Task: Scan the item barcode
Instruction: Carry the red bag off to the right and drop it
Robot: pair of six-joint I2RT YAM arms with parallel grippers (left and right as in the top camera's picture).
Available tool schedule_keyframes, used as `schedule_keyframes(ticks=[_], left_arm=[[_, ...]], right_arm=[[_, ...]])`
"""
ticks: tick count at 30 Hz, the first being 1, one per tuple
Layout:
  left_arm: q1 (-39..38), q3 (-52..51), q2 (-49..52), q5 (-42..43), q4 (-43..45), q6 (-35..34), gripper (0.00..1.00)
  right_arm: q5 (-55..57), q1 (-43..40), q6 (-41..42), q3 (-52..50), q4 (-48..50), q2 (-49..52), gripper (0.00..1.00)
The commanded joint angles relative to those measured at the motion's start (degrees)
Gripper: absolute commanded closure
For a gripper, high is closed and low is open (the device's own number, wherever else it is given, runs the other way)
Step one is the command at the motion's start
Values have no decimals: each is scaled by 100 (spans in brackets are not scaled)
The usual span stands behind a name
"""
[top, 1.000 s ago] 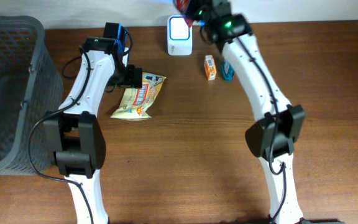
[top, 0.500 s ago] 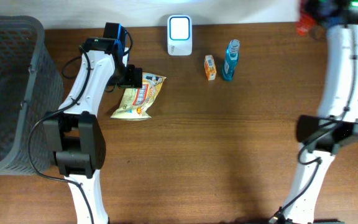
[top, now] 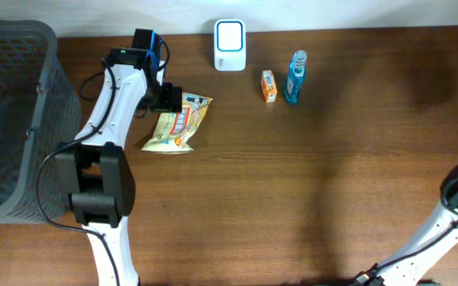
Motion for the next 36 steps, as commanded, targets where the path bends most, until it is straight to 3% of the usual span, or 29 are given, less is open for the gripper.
schedule_keyframes(ticks=[1,7,9,15,20,21,23,26,32,36], left_arm=[[20,85,24,-46,-2,31,1],[20,85,24,-46,-2,31,1],[20,85,24,-46,-2,31,1],[20,85,24,-46,-2,31,1],[20,85,24,-46,-2,31,1],[20,85,24,-46,-2,31,1],[20,85,24,-46,-2,31,1],[20,85,24,-46,-2,31,1],[20,85,24,-46,-2,31,1],[20,85,24,-46,-2,31,1]], right_arm=[[109,-179,-476,-785,457,-63,96],[155,-420,-474,-1167,734,-63,75],[275,-518,-485,-1167,719,-63,62],[85,-643,-719,-1167,529,-66,53],[-1082,-433,-1353,-1167,503,-66,53],[-1029,-385,-1353,-1167,487,-66,57],[-734,-284,-1322,-1167,442,-66,80],[-339,-262,-938,-1217,400,-55,96],[-341,-262,-940,-1805,883,37,95],[-339,-264,-940,-2387,1488,107,81]])
